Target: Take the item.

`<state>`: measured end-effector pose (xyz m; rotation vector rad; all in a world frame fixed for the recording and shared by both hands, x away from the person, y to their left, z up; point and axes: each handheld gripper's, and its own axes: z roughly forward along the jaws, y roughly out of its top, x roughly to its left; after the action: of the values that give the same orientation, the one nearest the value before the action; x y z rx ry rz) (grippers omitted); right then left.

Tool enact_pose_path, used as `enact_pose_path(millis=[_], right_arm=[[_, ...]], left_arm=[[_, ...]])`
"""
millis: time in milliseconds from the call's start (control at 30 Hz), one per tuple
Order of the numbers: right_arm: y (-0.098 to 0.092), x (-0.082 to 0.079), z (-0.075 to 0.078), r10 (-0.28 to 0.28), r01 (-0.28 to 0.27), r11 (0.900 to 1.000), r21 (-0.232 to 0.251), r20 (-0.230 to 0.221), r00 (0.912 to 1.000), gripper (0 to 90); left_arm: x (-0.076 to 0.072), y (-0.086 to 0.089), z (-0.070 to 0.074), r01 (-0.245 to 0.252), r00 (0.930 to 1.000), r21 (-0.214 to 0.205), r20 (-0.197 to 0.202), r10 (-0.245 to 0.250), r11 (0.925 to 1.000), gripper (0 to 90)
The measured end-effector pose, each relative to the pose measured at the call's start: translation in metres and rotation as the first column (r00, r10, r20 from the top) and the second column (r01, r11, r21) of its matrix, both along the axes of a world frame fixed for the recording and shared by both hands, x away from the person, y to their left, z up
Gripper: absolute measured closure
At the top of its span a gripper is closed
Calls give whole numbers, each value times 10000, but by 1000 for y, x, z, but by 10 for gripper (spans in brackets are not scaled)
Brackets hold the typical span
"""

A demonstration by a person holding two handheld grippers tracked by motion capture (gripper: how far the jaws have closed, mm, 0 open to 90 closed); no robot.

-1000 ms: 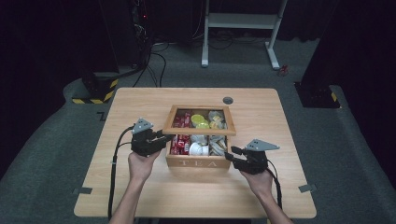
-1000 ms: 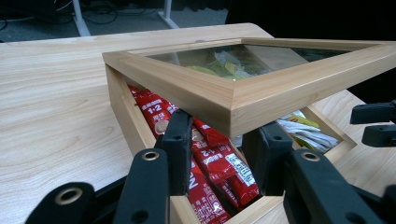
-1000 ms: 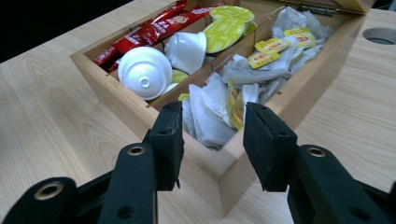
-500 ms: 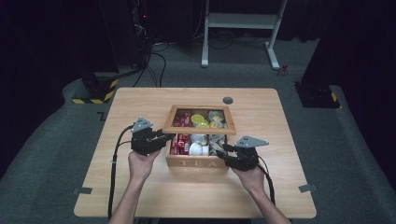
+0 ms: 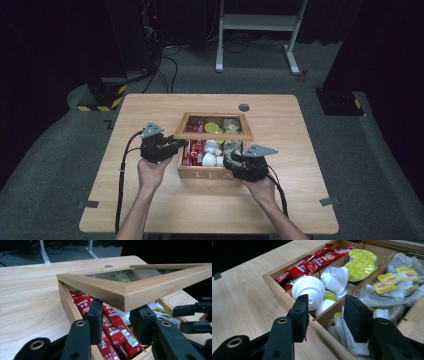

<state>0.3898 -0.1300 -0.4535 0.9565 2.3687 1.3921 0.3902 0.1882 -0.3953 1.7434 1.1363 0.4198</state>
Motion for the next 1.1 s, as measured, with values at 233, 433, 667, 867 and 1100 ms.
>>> enact_pose_path(millis=[233, 433, 667, 867, 1100], right_arm=[[18, 5, -2, 224, -225, 9997, -122, -94, 9997, 535], [30, 8, -5, 338, -340, 9991, -235, -108, 9994, 520], [43, 12, -8, 341, -345, 9990, -297, -167, 9993, 505], [48, 17, -12, 325, -333, 9988, -363, -214, 9992, 499], [55, 22, -16, 327, -346, 9980, -537, -343, 9989, 480]], left_arm=[[1, 0, 1, 23, 10000, 35, -24, -23, 10000, 632], [2, 0, 3, 26, 10000, 87, -20, -25, 10000, 631], [2, 0, 3, 38, 10000, 63, -3, -38, 10000, 631], [2, 0, 3, 54, 10000, 89, 13, -54, 9999, 632], [3, 0, 4, 59, 10000, 53, 23, -59, 10000, 631]])
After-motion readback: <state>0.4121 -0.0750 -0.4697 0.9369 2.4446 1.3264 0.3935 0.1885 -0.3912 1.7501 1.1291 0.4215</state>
